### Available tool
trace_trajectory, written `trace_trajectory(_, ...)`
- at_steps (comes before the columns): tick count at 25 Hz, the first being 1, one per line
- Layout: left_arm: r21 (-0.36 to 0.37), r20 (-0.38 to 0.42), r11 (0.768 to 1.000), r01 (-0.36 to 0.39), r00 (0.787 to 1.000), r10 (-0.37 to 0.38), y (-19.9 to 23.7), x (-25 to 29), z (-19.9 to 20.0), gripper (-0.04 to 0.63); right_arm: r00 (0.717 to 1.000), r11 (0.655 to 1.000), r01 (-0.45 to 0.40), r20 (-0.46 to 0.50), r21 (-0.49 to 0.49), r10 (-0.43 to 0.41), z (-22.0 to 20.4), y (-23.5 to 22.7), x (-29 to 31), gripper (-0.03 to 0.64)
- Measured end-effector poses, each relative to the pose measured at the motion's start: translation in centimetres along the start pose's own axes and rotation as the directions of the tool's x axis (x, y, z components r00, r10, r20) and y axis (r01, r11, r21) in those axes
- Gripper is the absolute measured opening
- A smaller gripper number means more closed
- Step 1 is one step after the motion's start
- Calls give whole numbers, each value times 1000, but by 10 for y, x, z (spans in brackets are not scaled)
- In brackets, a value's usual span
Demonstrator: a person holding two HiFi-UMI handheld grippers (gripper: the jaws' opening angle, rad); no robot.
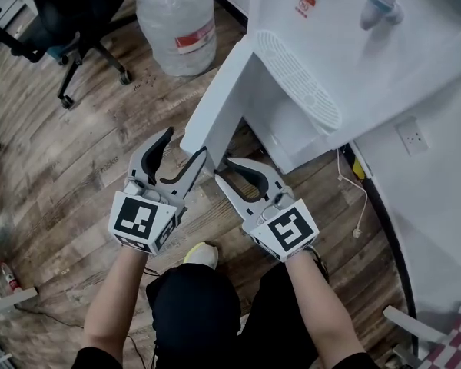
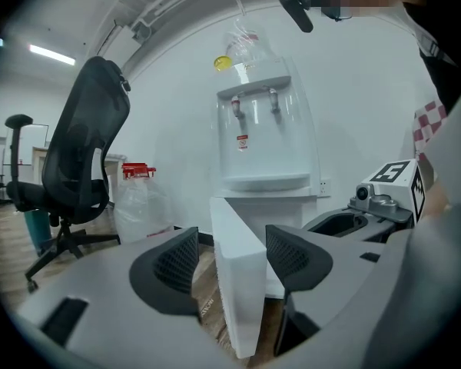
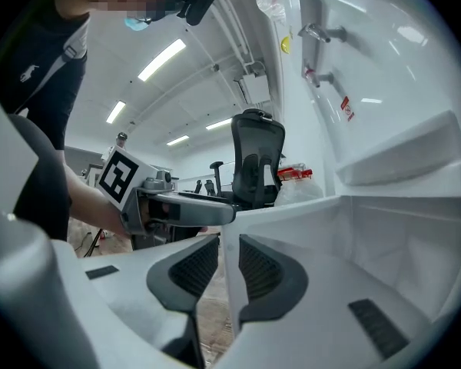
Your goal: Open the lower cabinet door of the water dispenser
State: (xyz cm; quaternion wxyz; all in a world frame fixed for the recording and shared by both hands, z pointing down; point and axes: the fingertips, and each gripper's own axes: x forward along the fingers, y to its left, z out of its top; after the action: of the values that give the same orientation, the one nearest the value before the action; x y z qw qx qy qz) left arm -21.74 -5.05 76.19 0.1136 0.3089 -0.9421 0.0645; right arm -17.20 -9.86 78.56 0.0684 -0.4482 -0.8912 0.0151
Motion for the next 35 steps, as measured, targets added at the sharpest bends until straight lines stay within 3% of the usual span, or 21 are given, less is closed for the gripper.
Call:
trace_trajectory(7, 13, -6, 996, -83, 996, 84, 34, -8, -4, 240, 1000, 1000, -17, 5, 6, 17, 5, 4, 9, 57)
trace_trajectory(22, 63, -28, 978, -198, 979, 200, 111, 0, -6, 147, 1000, 1000, -26, 4, 13, 26, 3, -1, 20, 43)
trace_trajectory(35, 50, -23, 965, -259, 965, 260, 179, 29, -4, 126, 1000, 999, 10, -14, 52, -9, -2, -7, 30, 29)
